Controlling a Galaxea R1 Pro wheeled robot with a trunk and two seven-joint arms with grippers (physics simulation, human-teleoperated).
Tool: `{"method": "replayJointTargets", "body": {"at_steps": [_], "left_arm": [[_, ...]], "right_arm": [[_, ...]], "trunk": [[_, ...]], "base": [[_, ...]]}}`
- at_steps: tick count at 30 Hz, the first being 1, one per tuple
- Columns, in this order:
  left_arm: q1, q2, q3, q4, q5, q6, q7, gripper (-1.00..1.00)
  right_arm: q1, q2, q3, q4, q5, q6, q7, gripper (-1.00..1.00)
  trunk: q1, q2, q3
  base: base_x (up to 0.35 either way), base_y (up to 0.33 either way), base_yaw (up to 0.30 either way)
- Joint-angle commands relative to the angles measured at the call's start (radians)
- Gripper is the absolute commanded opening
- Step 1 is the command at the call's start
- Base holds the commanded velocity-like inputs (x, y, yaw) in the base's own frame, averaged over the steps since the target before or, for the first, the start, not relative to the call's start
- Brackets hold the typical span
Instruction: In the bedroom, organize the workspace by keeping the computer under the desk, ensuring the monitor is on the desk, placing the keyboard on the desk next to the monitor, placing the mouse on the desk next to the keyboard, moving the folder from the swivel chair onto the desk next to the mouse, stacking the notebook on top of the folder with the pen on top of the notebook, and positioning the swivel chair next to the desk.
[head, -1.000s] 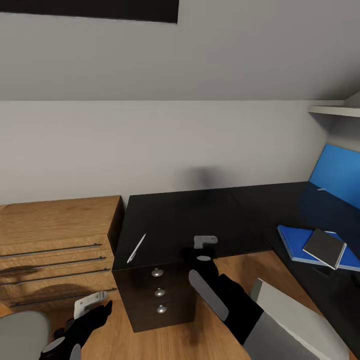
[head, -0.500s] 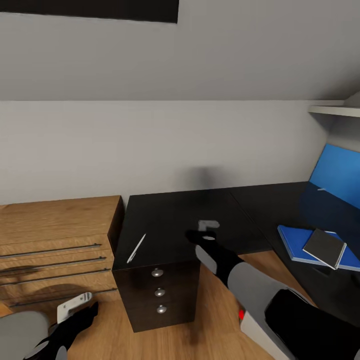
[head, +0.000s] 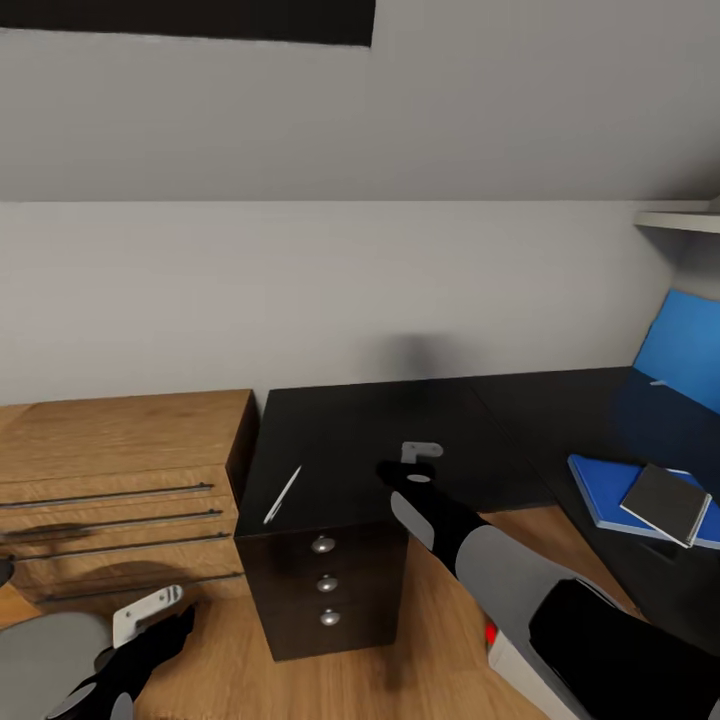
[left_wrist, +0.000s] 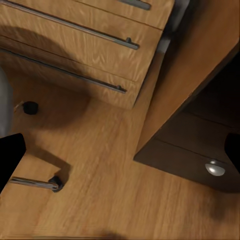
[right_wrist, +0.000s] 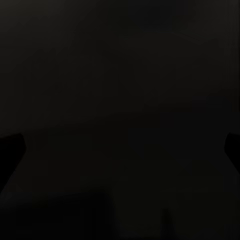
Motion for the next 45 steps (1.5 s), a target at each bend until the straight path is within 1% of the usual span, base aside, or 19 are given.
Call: {"method": "replayJointTargets", "body": {"at_steps": [1,9,13,45], "left_arm": [[0.000,-0.001,0.000,-0.001,0.010,0.005,0.006,1.00],[0.000,-0.007,-0.007,0.036,0.009,0.005,0.006,1.00],[0.000,-0.007,-0.007,0.041,0.009,0.005,0.006,1.00],[0.000,-0.006,-0.007,0.042,0.009,0.002,0.006,1.00]], "right_arm": [[-0.001,0.000,0.006,-0.001,-0.001,0.006,-0.008,1.00],[-0.001,0.000,0.006,-0.003,-0.002,0.009,-0.011,1.00],[-0.001,0.000,0.006,-0.003,-0.003,0.009,-0.011,1.00],[-0.001,0.000,0.006,-0.003,-0.003,0.007,-0.011,1.00]], "trunk": [[0.000,-0.001,-0.001],[0.000,-0.001,-0.001],[0.000,-0.001,-0.001],[0.000,-0.001,-0.001]], "base": [[0.000,0.000,0.256],[0.000,0.000,0.272],[0.000,0.000,0.277],[0.000,0.000,0.275]]}}
